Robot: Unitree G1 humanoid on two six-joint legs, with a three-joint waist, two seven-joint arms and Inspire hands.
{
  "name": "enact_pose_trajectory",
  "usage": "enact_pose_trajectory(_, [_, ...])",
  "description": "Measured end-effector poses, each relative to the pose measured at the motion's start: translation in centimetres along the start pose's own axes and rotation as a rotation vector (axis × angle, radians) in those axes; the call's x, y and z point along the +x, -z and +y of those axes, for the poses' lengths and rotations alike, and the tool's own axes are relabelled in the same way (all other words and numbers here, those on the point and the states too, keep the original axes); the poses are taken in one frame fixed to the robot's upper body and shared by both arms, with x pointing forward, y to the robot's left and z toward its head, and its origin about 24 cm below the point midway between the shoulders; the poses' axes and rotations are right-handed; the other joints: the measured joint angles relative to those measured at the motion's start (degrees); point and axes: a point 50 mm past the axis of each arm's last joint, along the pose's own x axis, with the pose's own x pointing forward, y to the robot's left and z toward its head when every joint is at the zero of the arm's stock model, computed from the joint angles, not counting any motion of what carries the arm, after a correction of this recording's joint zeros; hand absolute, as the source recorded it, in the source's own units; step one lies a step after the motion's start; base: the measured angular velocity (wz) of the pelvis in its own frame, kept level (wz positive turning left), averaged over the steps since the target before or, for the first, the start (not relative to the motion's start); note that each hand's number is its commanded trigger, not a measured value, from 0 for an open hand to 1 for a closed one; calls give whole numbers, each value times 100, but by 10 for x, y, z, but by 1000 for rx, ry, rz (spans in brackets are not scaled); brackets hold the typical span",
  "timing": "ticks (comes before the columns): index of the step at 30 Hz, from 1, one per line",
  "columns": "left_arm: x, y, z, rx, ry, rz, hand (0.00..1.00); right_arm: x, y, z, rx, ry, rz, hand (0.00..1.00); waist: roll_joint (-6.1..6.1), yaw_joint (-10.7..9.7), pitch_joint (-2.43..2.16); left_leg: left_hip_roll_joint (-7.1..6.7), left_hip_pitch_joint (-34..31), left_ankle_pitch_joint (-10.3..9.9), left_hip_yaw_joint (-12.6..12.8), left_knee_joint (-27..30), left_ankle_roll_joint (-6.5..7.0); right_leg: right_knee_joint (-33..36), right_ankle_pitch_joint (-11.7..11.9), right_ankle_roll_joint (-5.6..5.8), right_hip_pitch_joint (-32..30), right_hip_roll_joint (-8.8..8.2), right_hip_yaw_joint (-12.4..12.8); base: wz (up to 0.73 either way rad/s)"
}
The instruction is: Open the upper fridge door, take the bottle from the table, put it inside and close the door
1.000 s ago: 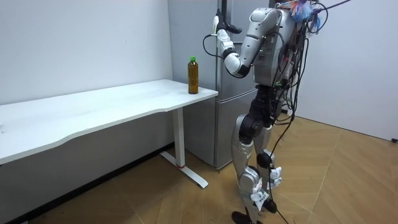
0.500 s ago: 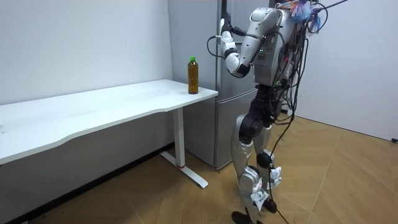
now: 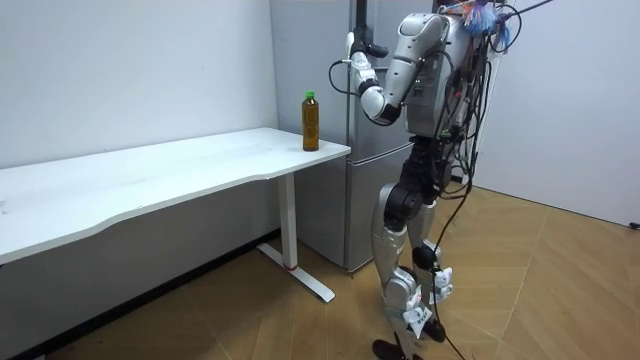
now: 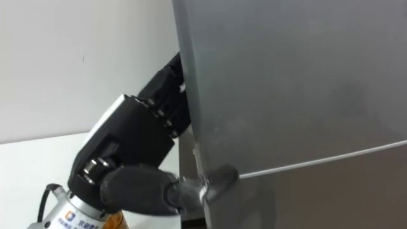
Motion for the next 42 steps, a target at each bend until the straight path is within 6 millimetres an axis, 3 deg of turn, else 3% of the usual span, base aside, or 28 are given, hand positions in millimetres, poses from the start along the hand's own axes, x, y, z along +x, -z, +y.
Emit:
enact_pose_trajectory(10, [0, -2, -3, -2, 15, -38, 100, 0, 0, 1, -6, -4, -6, 0, -17, -1, 12, -5, -40, 0, 22, 18, 1, -1, 3, 2, -3, -11, 26, 4])
enact_pose_trajectory(11, [0, -3, -4, -1, 21, -49, 98, 0, 0, 1, -6, -4, -6, 0, -16, 11, 11, -8, -40, 0, 36, 20, 2, -5, 2, 2, -2, -9, 57, 0])
enact_pose_trajectory(13, [0, -4, -5, -2, 36, -64, 84, 0, 0, 1, -6, -7, -7, 0, -5, 17, 4, -10, -43, 1, 78, 23, 3, -5, 2, 3, -12, -5, 107, -3])
enact_pose_trajectory(21, [0, -6, -13, -19, 90, -98, 82, 0, 0, 2, -5, -13, -12, 0, 16, 1, -10, -5, -41, 1, 178, 29, 3, -6, 7, 15, -12, -8, 138, -2])
enact_pose_trajectory(23, [0, -6, -15, -16, 112, -101, 68, 0, -1, 2, -9, -14, -12, 0, 17, 12, -11, -9, -40, 1, 182, 21, 3, -6, 7, 15, -12, -13, 138, 0])
enact_pose_trajectory(24, [0, -4, -18, -24, 131, -96, 53, 0, -1, 2, -14, -16, -14, 0, 19, 9, -13, -10, -38, 1, 185, 22, 3, -5, 8, 16, -12, -18, 136, 0])
enact_pose_trajectory(25, [1, -2, -22, -29, 145, -86, 49, 0, -1, 3, -15, -17, -15, 0, 28, -1, -18, -10, -38, 1, 192, 22, 3, -4, 9, 17, -13, -21, 135, -3])
enact_pose_trajectory(26, [1, -2, -23, -28, 150, -81, 15, 0, -1, 3, -16, -17, -15, 0, 29, -2, -18, -10, -37, 1, 199, 22, 3, -3, 9, 18, -15, -21, 136, -5])
enact_pose_trajectory(27, [1, -2, -22, -25, 147, -80, 0, 0, -1, 3, -16, -17, -16, 0, 30, -7, -19, -10, -36, 1, 214, 22, 3, -1, 9, 18, -21, -18, 141, -6])
enact_pose_trajectory(42, [1, -1, -23, -19, 153, -74, 0, 0, -2, 2, -18, -14, -23, 0, 50, -11, -6, -3, -39, 1, 291, 17, 3, -4, 9, 17, -22, -19, 146, 0])
